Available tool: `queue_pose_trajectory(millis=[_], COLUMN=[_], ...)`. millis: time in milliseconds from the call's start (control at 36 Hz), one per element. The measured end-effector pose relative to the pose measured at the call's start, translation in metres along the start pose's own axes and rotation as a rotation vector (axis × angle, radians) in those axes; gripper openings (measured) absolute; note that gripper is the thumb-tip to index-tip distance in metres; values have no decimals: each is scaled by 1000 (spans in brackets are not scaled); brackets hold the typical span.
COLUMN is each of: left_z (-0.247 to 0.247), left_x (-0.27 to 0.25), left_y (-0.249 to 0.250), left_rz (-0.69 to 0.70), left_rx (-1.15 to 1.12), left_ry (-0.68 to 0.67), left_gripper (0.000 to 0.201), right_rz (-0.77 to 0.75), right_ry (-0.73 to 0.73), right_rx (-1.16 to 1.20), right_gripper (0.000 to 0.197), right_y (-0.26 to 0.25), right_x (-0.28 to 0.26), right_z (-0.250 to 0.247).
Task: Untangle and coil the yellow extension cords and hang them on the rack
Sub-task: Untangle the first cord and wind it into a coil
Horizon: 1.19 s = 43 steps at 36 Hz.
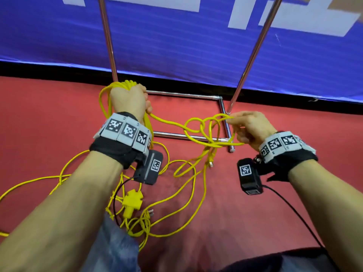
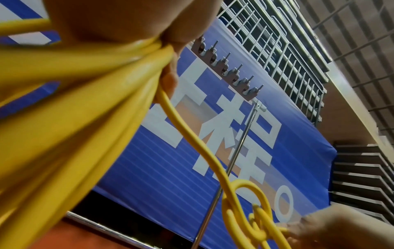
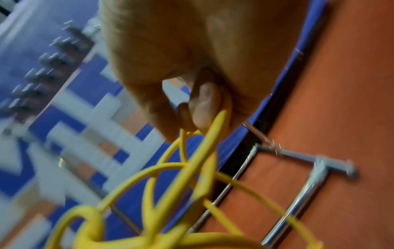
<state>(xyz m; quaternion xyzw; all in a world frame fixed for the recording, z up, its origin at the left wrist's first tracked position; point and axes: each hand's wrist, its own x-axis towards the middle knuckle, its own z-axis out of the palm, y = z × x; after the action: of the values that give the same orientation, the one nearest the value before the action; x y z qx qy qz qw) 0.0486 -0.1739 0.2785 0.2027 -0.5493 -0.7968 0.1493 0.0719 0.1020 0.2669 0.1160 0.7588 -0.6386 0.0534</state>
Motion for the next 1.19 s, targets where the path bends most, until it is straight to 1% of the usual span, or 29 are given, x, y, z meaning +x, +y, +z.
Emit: queue_pose_trajectory(millis=[28, 83, 111, 194, 250, 306, 361, 389, 417, 444, 500, 528, 556, 583, 611, 667, 694, 722, 750, 778, 805, 861, 917, 972, 1000, 1028, 1111, 1139, 1194], left_z=[-3, -9, -11, -13, -13, -10, -7, -5, -4, -2, 2, 4, 7, 9, 12, 18, 21, 22, 24, 25, 26, 29, 31, 34, 35, 35, 35, 34, 33], left_x=[4, 12, 14, 14, 10, 4, -4, -8, -12, -16, -24, -27, -30, -33, -36, -41, -43, -45, -46, -46, -46, -46, -45, -44, -44, -44, -45, -45, -44], left_y=[0, 0, 1, 0, 0, 2, 6, 8, 11, 12, 14, 15, 15, 15, 15, 14, 14, 15, 16, 17, 18, 19, 22, 23, 24, 25, 29, 30, 34], left_rz=[-15, -44, -50, -33, -9, -11, -40, -64, -96, -134, -200, -220, -235, -249, -262, -277, -282, -285, -284, -279, -272, -260, -265, -281, -283, -279, -249, -239, -218], left_rx=[11, 35, 44, 66, 65, 26, -54, -101, -155, -216, -326, -375, -413, -439, -458, -482, -496, -515, -532, -547, -560, -592, -652, -716, -738, -755, -781, -791, -811], left_ry=[0, -6, -2, 12, 5, -15, -57, -90, -131, -172, -230, -246, -263, -282, -303, -335, -342, -343, -335, -326, -315, -292, -286, -298, -299, -292, -280, -275, -265], left_gripper=[33, 31, 30, 26, 25, 28, 29, 29, 30, 30, 32, 33, 34, 36, 40, 49, 48, 44, 39, 37, 35, 33, 32, 31, 30, 30, 31, 32, 32], right_rz=[-28, -73, -96, -149, -145, -147, -137, -119, -97, -62, 24, 45, 43, 29, 24, 1, -16, -36, -44, -53, -44, 51, 95, 99, 98, 91, 64, 62, 42], right_ry=[-23, -25, -24, -61, -55, 46, 165, 185, 162, 104, -61, -143, -209, -255, -269, -228, -185, -86, 17, 78, 62, -110, -238, -287, -293, -272, -105, -81, -96], right_rx=[-97, -266, -306, -339, -294, -306, -410, -405, -298, -112, 291, 383, 396, 349, 257, -108, -339, -562, -721, -820, -873, -917, -956, -897, -787, -678, -351, -253, -147], right_gripper=[7, 21, 24, 25, 24, 25, 27, 25, 19, 16, 36, 39, 39, 41, 50, 71, 70, 60, 44, 31, 29, 34, 29, 33, 36, 36, 35, 35, 23], right_y=[1, 4, 3, -1, -6, -2, 5, 8, 10, 11, 11, 11, 12, 12, 17, 27, 34, 43, 48, 53, 58, 68, 77, 84, 84, 82, 71, 69, 65], right_x=[0, 2, 1, -2, -4, 1, 4, 4, 3, 0, -7, -10, -13, -15, -14, -8, -6, -3, -5, -6, -9, -15, -16, -12, -10, -10, -8, -6, -5], right_z=[-2, -7, -8, -8, -7, -9, -9, -6, -1, 6, 21, 30, 39, 46, 53, 61, 65, 70, 75, 80, 85, 98, 108, 112, 112, 113, 113, 113, 110])
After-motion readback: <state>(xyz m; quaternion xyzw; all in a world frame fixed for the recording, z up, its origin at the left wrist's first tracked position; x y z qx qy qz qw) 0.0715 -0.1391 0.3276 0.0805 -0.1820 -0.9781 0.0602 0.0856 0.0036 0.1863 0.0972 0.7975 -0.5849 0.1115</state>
